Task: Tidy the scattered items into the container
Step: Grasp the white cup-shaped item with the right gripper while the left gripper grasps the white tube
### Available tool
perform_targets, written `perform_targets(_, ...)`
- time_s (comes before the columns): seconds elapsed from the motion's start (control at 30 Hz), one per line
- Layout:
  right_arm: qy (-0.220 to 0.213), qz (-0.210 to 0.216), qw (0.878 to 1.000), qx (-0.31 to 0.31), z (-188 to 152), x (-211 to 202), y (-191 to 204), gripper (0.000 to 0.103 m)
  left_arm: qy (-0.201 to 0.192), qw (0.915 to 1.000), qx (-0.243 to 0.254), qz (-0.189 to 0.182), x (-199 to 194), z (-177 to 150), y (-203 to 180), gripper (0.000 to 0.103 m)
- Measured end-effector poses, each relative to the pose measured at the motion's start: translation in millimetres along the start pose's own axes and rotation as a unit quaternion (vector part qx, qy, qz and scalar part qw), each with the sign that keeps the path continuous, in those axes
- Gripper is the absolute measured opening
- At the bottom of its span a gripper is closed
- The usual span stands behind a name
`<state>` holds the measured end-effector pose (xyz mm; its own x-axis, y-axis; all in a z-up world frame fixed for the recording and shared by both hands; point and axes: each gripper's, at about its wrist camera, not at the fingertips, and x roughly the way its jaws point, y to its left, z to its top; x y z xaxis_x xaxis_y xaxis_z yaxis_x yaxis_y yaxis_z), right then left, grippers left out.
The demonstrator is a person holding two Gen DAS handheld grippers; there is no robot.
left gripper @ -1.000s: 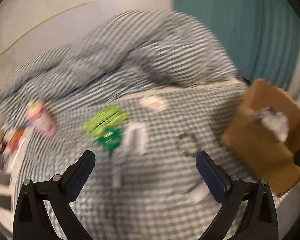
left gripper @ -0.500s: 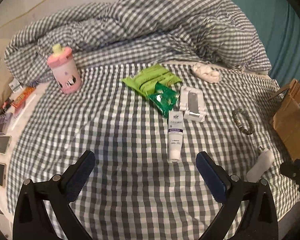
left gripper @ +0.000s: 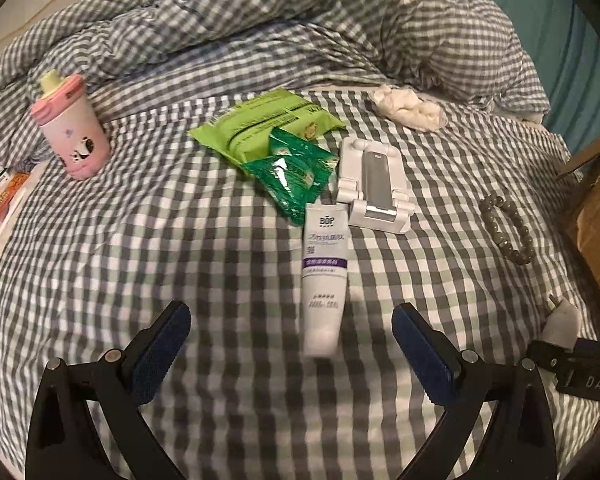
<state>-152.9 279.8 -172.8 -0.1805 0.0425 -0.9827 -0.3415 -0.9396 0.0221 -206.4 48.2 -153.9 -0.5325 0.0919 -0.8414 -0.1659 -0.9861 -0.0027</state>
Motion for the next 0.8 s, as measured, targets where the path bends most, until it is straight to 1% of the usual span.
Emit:
perform_targets(0.07, 0.008, 0.001, 1.0, 0.001, 1, 9, 0, 0.09, 0.001, 1.0, 0.006, 0.002, 8, 2, -6, 0.103)
perform_targets(0.13, 0.004, -0.003, 1.0, -0.005, 0, 12, 2, 0.087, 0.004, 0.9999, 0.01, 0.004, 17, 4, -12, 0.103)
perform_targets(0.23, -0.002, -0.002, 1.0, -0.017, -2, 8, 4, 0.074, 0.018, 0.9998, 0.006, -0.001, 28, 6, -15, 0.103)
perform_targets(0.3, -0.005, 0.004, 1.0, -0.025, -3, 5, 5, 0.059, 0.023, 0.9997, -0.004, -0.009, 33, 5, -14, 0.103)
perform_targets(0.33, -0.005, 0.007, 1.0, -0.028, -3, 3, 5, 0.057, 0.025, 0.9996, -0.008, -0.013, 34, 5, -13, 0.103)
perform_targets(0.4, -0.007, 0.012, 0.999, -0.034, -5, 1, 6, 0.052, 0.028, 0.9994, -0.008, -0.02, 36, 4, -13, 0.098)
perform_targets(0.43, -0.008, 0.014, 0.999, -0.037, -6, 0, 6, 0.051, 0.031, 0.9993, -0.007, -0.02, 37, 3, -13, 0.083)
perform_targets(0.47, -0.009, 0.017, 0.999, -0.037, -7, -1, 6, 0.049, 0.035, 0.9991, -0.005, -0.023, 38, 3, -14, 0.065)
perform_targets(0.5, -0.009, 0.021, 0.999, -0.037, -8, -2, 5, 0.048, 0.036, 0.999, -0.002, -0.026, 38, 2, -15, 0.059)
perform_targets(0.57, -0.011, 0.028, 0.999, -0.038, -10, -4, 3, 0.046, 0.033, 0.999, 0.004, -0.031, 33, 2, -16, 0.027)
perform_targets(0.67, -0.014, 0.038, 0.998, -0.039, -13, -8, 1, 0.042, 0.037, 0.9988, 0.011, -0.03, 30, 1, -17, 0.027)
perform_targets(0.8, -0.026, 0.058, 0.997, -0.041, -17, -22, -3, 0.042, 0.034, 0.9989, 0.008, -0.032, 21, -1, -15, 0.027)
